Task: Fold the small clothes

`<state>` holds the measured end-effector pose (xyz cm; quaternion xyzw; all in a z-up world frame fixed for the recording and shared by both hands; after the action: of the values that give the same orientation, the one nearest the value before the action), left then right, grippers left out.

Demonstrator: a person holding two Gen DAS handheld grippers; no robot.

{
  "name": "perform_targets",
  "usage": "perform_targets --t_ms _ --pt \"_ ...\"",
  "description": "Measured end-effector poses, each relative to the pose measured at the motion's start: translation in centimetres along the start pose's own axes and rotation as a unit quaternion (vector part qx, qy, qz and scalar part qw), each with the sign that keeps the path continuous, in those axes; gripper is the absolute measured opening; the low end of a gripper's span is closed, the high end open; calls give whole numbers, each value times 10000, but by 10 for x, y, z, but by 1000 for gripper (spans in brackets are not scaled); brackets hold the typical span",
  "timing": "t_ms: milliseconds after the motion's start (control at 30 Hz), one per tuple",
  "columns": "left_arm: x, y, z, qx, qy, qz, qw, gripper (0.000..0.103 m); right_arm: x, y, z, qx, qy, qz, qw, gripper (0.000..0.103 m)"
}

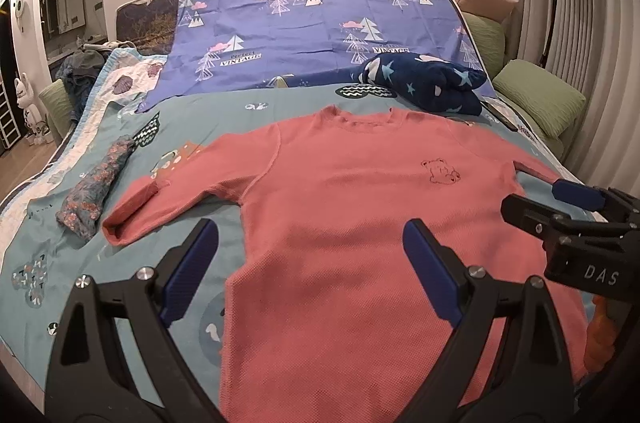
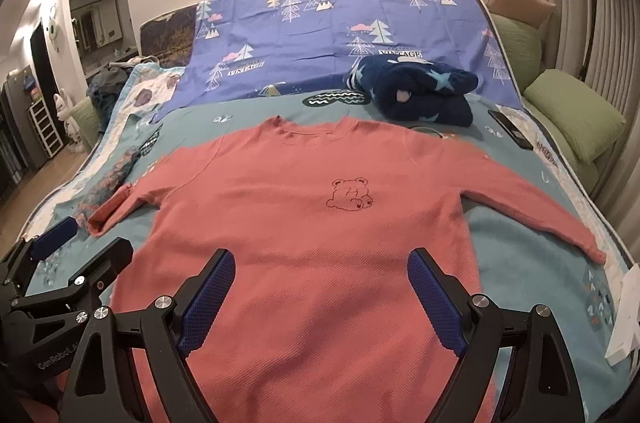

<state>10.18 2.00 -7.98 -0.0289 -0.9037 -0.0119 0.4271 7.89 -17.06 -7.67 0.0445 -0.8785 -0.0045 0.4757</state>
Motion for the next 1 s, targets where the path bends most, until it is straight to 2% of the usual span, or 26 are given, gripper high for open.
perform_targets --t_ms 167,333,500,667,733,800,867,933,1000 --pt "-1 -1 1 -43 42 -10 10000 93 0 1 -2 4 -23 -40 10000 90" --pt "1 2 1 -85 27 -88 9999 94 -5 9 -5 -45 117 -336 9994 90" --pt "-3 11 3 -95 112 -191 9997 93 -9 19 -7 21 172 -352 9992 90" --pt "-12 21 5 -20 290 -7 9996 94 -16 25 -9 93 236 -314 9992 90" --pt "-17 38 4 147 324 22 9994 94 -19 24 -8 80 271 -326 9991 90" --pt "-23 68 0 375 273 -261 9986 94 -21 22 -8 42 312 -326 9990 90" --pt "-36 115 -5 638 292 -871 9937 94 -24 19 -8 6 341 -328 9989 90" --pt "-55 159 -7 853 478 -1283 9869 93 -27 15 -9 -44 390 -321 9987 90" --pt "-74 195 -6 1008 715 -1520 9806 86 -30 13 -9 -68 417 -307 9986 90"
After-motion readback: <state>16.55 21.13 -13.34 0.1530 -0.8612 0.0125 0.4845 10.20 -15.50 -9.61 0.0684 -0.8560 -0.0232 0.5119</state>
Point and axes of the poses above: each gripper's, at about its wrist camera, not at the fingertips, and x roughly against the way its jaws point, y to its left, z to its underside, the point moved 9 cm from there along -x, roughly the way its jaws point, and after that the axes turned 15 degrees about y, right-handed, at the moved point
